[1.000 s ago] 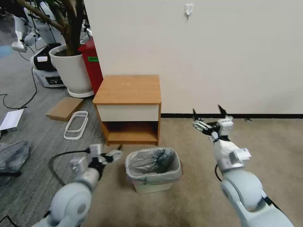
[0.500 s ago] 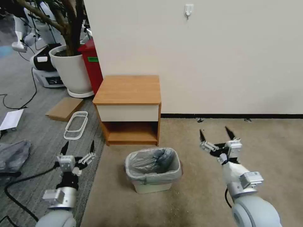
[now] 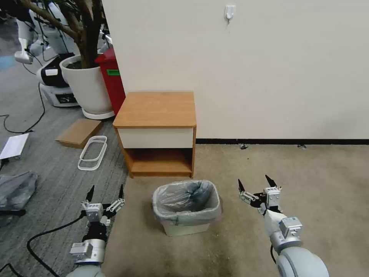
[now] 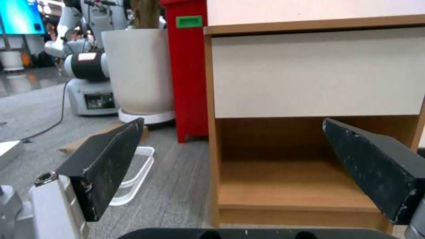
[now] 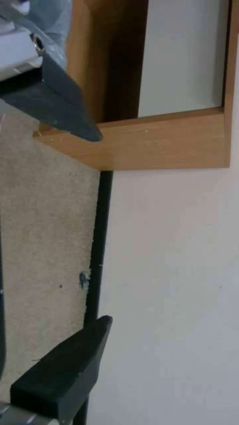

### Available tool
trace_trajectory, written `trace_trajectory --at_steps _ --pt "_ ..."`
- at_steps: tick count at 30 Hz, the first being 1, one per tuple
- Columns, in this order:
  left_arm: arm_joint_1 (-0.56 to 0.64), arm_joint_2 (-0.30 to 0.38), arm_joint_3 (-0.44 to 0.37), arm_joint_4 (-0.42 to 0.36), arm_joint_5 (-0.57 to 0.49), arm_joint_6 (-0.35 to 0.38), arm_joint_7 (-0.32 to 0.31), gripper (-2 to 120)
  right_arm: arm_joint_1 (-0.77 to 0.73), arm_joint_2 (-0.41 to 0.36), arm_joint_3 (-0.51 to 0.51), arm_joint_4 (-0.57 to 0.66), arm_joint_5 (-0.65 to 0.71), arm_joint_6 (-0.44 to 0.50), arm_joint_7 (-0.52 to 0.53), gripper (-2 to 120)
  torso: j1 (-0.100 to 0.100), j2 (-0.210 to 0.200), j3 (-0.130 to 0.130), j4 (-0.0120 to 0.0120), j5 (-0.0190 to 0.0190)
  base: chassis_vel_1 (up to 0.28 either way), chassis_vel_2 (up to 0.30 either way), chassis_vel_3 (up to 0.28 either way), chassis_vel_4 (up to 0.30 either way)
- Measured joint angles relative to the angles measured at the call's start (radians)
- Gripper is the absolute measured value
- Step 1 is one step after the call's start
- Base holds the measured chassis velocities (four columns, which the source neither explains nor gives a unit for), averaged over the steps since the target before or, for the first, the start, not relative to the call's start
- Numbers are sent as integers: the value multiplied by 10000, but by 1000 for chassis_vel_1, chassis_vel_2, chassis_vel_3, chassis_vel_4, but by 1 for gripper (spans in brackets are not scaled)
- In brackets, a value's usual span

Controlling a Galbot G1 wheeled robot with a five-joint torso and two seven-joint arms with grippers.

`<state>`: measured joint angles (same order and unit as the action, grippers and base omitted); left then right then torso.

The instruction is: Pick up the garbage bag from the table and place it over the trash can.

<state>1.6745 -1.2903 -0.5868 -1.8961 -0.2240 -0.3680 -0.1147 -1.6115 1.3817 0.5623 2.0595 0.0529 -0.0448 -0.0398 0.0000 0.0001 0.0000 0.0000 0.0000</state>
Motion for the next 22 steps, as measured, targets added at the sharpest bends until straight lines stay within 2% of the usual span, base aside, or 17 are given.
trace_trajectory --at_steps 22 --pt "-8 31 12 -29 -50 64 -37 100 20 -20 -22 15 23 7 44 100 0 0 0 0 0 0 0 0 0"
